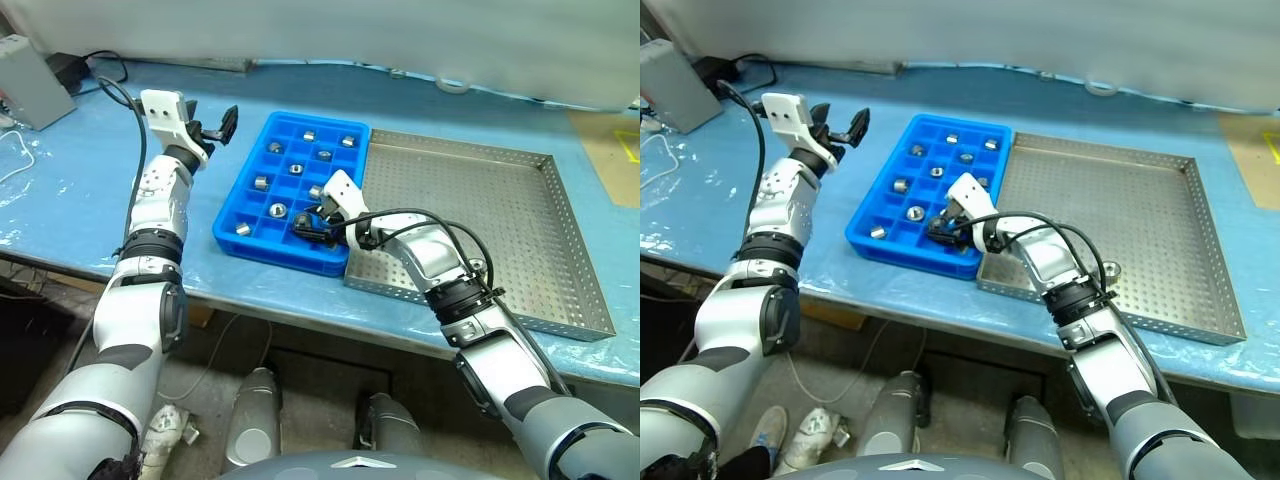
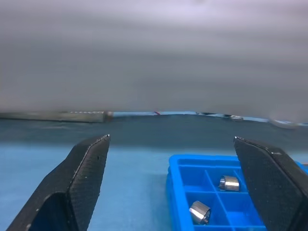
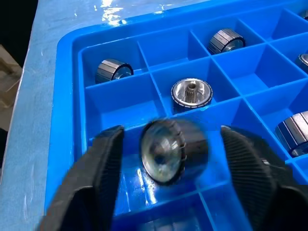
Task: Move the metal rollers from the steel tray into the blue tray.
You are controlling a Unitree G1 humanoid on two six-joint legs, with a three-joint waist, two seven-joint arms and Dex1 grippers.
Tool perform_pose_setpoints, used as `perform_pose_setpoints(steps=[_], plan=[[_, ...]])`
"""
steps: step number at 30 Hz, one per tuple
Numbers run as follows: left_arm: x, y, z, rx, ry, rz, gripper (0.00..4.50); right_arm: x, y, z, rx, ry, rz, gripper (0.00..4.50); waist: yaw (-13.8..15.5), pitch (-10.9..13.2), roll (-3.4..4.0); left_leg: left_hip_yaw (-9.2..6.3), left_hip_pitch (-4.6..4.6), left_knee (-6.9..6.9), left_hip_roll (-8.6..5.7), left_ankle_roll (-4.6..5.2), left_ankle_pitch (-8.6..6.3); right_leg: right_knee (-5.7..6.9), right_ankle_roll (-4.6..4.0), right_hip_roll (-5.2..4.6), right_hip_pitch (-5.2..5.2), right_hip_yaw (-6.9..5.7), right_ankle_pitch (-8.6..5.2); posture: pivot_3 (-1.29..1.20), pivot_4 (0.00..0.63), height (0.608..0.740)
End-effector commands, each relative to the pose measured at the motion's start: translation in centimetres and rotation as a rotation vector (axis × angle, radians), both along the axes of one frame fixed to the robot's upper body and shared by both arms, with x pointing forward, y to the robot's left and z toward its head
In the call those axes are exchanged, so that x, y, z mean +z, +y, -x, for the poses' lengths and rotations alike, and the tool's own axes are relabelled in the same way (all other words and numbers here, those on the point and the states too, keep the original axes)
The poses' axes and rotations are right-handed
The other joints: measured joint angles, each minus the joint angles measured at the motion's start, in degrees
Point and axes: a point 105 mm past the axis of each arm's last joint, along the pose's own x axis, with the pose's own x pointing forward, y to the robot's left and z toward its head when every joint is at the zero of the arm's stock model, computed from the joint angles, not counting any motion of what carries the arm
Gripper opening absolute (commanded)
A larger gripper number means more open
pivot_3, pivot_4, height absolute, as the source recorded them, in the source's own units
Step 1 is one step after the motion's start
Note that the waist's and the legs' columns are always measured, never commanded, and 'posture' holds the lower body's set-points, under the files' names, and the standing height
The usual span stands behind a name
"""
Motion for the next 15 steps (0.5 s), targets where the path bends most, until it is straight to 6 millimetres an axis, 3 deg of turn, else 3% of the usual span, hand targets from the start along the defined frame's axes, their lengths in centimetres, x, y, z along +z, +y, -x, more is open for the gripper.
perform_pose_setpoints(steps=[1,6,10,15], plan=[[2.1,-3.3,0.1,-0.133,-0.061,-0.005,4.50,1.9,-1.6,-0.6,-0.076,-0.040,-0.075,3.77,0.0,0.0,-0.01,0.01,-0.01,0.00,0.00,-0.01,0.00,0.00,0.00,0.00,0.00,0.00,0.00,-0.01,0.150,0.740],[2.1,-9.3,1.0,-0.401,-0.065,-0.031,4.50,4.4,-3.6,0.8,-0.152,-0.045,-0.249,3.77,-0.6,0.0,-0.04,0.28,-0.11,0.11,-0.04,0.03,0.00,-0.04,-0.01,-0.01,-0.01,0.06,0.00,-0.15,0.150,0.740],[2.1,-14.2,2.4,-0.628,-0.070,-0.091,4.50,5.4,-7.8,2.0,-0.293,-0.054,-0.290,3.77,-1.8,0.0,-0.05,0.41,-0.06,0.10,0.00,0.08,-0.02,-0.04,-0.01,0.06,-0.03,0.05,0.00,-0.23,0.150,0.740],[-0.7,-18.7,6.0,-0.939,-0.096,-0.322,4.50,2.7,-14.2,5.1,-0.500,-0.025,-0.078,3.77,-3.4,0.0,-0.04,0.49,0.13,-0.01,0.00,0.20,-0.10,-0.27,0.00,0.06,0.07,0.19,-0.01,-0.32,0.150,0.740]])
